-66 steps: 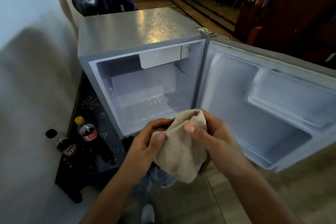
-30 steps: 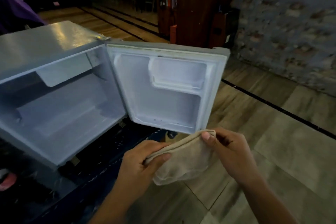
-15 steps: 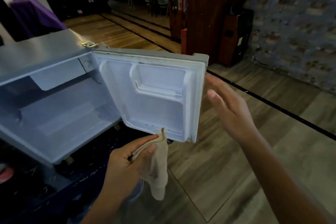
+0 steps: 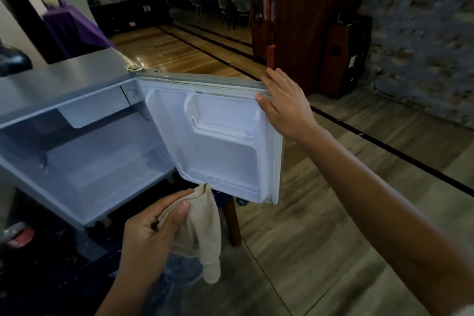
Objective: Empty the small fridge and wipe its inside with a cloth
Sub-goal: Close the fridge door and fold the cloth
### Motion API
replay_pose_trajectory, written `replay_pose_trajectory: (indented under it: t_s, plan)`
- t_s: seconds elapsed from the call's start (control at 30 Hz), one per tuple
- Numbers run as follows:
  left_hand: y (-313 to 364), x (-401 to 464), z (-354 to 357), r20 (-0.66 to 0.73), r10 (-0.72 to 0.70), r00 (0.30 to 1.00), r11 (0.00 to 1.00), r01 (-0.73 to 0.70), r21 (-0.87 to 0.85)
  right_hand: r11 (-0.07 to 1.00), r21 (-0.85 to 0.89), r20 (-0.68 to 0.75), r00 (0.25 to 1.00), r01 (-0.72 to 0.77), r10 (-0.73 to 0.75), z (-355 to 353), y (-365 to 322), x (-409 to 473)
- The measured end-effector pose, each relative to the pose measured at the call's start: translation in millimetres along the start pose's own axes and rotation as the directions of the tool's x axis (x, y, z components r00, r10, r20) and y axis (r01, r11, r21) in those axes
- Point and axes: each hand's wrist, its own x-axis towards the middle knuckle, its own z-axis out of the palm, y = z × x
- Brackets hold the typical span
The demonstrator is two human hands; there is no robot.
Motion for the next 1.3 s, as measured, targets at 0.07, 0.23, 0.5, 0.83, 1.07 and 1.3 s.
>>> replay_pose_trajectory:
  t_s: [0.07, 0.23, 0.5, 0.83, 1.07, 1.3]
  plan:
    - [-2, 0, -2, -0.011, -0.009, 1.000, 1.000, 0.009, -0.004, 0.999, -0.034, -0.015, 1.000, 0.022, -0.023, 1, 4, 0]
    - [-5, 2, -2, -0.025, 0.006, 1.000, 1.000, -0.006, 0.006, 0.995, -0.084, -0.078, 0.995, 0.059, -0.065, 3, 11, -3]
    - [-9, 8, -11, -0.045, 0.052, 0.998, 0.998, -0.053, -0.021, 0.993, -0.092, -0.167, 0.982, 0.068, -0.083, 6, -2, -18]
    - [-25, 15, -41, -0.098, 0.041, 0.994, 0.997, -0.047, -0.060, 0.983, -0.120, -0.164, 0.974, 0.136, -0.155, -6, -55, -51]
    - [-47, 25, -83, -0.146, 0.018, 0.989, 0.998, -0.026, -0.051, 0.974, -0.099, -0.115, 0.970, 0.202, -0.213, -7, -106, -77]
    - [-73, 35, -129, -0.179, -0.021, 0.984, 0.999, 0.014, -0.043, 0.959, 0.086, -0.067, 0.962, 0.271, -0.266, 6, -165, -95]
